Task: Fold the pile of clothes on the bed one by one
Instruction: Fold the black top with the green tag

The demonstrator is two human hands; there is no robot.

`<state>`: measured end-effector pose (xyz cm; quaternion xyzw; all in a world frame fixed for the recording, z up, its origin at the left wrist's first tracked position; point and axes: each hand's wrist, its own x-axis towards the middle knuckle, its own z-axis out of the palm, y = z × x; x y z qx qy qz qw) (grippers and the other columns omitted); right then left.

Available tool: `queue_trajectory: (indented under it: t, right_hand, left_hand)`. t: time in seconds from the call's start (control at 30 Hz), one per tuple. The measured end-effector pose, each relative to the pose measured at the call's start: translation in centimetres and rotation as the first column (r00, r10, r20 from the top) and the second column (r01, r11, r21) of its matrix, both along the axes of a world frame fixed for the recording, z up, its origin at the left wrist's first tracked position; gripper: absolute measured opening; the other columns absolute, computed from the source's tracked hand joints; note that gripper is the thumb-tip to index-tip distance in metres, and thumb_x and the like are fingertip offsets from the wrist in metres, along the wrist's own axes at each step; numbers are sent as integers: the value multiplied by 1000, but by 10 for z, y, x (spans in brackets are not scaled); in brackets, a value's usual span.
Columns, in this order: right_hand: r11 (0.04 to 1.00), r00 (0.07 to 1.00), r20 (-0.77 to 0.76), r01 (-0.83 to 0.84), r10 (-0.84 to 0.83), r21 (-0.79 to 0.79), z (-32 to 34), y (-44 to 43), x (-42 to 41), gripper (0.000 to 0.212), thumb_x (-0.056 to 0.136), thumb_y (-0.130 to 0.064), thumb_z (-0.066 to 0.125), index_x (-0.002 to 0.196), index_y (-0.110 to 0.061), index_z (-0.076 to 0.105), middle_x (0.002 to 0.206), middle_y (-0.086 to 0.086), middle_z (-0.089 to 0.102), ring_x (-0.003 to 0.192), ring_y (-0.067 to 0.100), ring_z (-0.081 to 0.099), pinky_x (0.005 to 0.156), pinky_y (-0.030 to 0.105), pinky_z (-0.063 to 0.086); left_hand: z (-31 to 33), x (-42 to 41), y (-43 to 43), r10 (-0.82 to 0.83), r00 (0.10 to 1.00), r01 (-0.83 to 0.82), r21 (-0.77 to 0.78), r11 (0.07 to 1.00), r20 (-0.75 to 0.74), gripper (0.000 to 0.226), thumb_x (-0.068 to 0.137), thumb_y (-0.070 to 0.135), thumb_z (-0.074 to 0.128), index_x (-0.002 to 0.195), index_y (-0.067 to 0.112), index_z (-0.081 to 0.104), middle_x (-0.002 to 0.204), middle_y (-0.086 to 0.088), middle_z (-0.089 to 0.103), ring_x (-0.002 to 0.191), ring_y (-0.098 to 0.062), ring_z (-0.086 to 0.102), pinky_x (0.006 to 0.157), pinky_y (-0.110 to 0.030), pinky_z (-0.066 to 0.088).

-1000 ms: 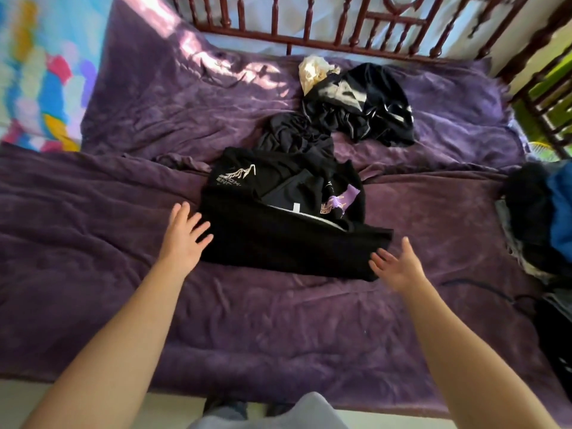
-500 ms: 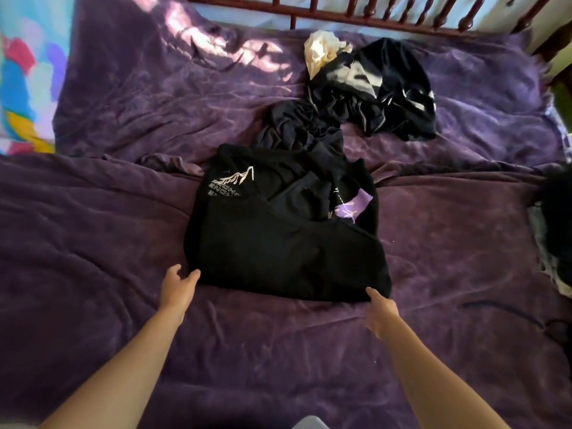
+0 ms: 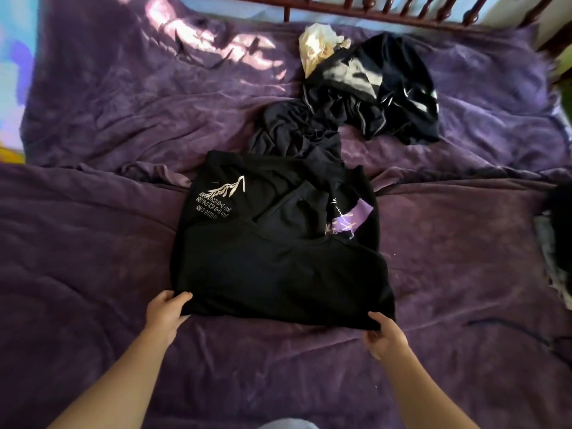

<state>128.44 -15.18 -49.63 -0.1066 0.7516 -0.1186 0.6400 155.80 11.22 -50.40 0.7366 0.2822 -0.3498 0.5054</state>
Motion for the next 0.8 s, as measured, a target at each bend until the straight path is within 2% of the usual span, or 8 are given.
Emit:
queue_trajectory:
  t: [0.13,0.23,0.37,0.43,0.5,0.63,0.73,0.8]
  right_hand:
    - [997,997,-75,22,-28,-80,23,8,-18,31,83,5,59,108,-7,46,85,15,52,64,24,50,31,25,46]
    - [997,992,-128,-22,11,-80,37,27,-48,32,80,8,58,107,-5,46,78,15,51,61,24,49,31,24,45]
    - [998,990,-128,-50,54,31,41,78,-106,21,82,7,53,94,-9,48,66,12,48,54,27,48,33,23,43]
    - [994,984,-149,-88,96,59,43,99,-126,17,81,7,50,84,-9,46,44,14,51,37,26,54,33,23,43]
    - [995,983,-155,-92,97,40,49,109,-130,20,81,8,49,75,-10,41,29,7,45,23,17,47,29,20,41]
    - [990,974,-180,-138,135,-9,62,100,-109,22,82,8,50,70,-8,41,51,13,45,32,23,45,28,14,37]
    - [982,973,-173,-171,156,-80,74,82,-77,23,81,9,49,67,-7,42,33,11,43,16,11,35,29,15,37]
    - [972,967,-175,-206,184,-116,86,64,-46,22,80,8,50,67,-8,43,47,13,46,16,9,33,29,19,39]
  left_hand:
    - [22,-17,23,149,986,-151,-32,988,-72,10,86,-6,55,86,3,51,92,-12,53,99,-27,49,88,-41,46]
    - [31,-43,63,206,948,-211,5,977,-243,17,87,-3,54,102,2,49,93,-15,49,84,-25,50,75,-33,45]
    - [41,-102,126,245,898,-211,131,969,-366,10,88,-5,48,79,-2,48,73,-13,44,63,-22,41,46,-27,44]
    - [42,-127,153,219,898,-206,74,976,-381,24,90,-8,39,68,-1,44,58,-12,48,52,-24,49,29,-16,36]
    - [43,-143,169,243,879,-254,29,967,-410,26,90,-7,36,66,2,42,39,-7,45,33,-15,50,27,-11,31]
    - [52,-146,165,314,845,-329,42,943,-434,27,90,-2,41,64,4,37,62,-12,36,56,-18,41,27,-13,35]
    - [62,-124,152,338,843,-373,-1,928,-418,26,91,3,45,66,5,38,68,-9,35,60,-15,36,26,-17,38]
    - [69,-100,137,349,851,-399,-53,915,-393,25,92,6,45,68,6,39,69,-9,36,61,-14,36,26,-16,38]
